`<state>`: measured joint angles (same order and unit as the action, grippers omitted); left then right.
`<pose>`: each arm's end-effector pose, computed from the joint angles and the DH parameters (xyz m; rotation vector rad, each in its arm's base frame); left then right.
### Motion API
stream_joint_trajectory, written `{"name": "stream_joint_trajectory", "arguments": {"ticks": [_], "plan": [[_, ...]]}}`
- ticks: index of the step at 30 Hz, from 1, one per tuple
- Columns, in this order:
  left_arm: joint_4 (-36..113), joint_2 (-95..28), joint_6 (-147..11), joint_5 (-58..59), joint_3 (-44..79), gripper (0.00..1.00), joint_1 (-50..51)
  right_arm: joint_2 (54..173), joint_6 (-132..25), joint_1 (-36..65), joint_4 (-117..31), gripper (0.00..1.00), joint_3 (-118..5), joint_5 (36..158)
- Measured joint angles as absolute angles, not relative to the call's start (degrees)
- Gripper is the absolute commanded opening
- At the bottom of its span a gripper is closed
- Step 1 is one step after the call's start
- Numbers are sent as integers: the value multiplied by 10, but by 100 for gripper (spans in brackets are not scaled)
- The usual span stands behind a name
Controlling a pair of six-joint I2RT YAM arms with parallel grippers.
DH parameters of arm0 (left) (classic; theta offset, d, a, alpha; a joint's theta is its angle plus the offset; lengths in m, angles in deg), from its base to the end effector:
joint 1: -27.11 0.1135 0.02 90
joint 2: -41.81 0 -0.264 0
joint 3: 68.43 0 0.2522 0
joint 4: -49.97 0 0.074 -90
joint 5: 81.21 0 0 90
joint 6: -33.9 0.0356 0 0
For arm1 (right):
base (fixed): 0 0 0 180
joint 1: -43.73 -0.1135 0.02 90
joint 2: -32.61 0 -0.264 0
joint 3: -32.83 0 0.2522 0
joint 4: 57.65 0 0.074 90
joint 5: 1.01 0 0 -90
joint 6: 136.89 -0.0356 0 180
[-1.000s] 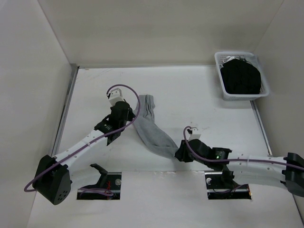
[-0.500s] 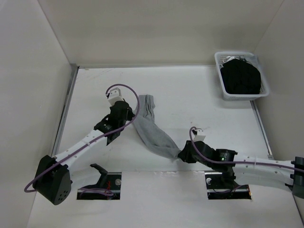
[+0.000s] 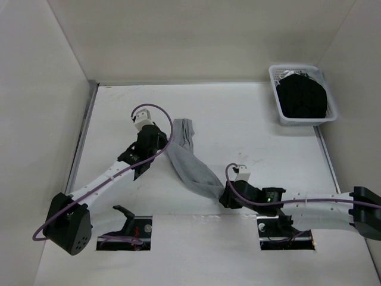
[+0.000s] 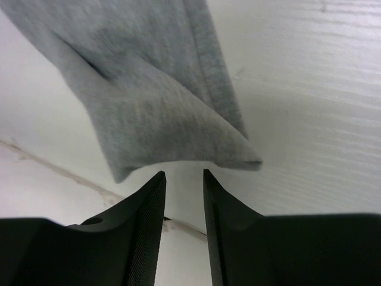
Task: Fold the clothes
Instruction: Flatten the tank top out
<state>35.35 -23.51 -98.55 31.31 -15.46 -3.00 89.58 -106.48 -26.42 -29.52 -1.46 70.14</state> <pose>0.2243 -0.1143 0.2510 -0.4604 1.9736 -0.4070 0.0709 0.1624 0.1541 -0.0827 2.4946 0.6274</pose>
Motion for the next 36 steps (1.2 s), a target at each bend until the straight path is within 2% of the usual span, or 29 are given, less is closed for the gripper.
{"name": "stream_joint_trajectory", "arguments": {"ticks": [7,14,24,31,36], "plan": [[360,-237,-987,310,-155,6,-30,889,-1051,-235,-349,37,-14,709],[361,-237,-988,310,-155,6,-30,908,-1040,-222,-382,32,-9,720],[365,-243,-988,306,-155,6,-29,878,-1037,-222,-379,37,3,726],[365,-243,-988,305,-155,6,-29,863,-1052,-224,-367,25,16,725],[367,-244,-989,305,-155,6,-29,890,-1052,-231,-367,25,16,725]]}}
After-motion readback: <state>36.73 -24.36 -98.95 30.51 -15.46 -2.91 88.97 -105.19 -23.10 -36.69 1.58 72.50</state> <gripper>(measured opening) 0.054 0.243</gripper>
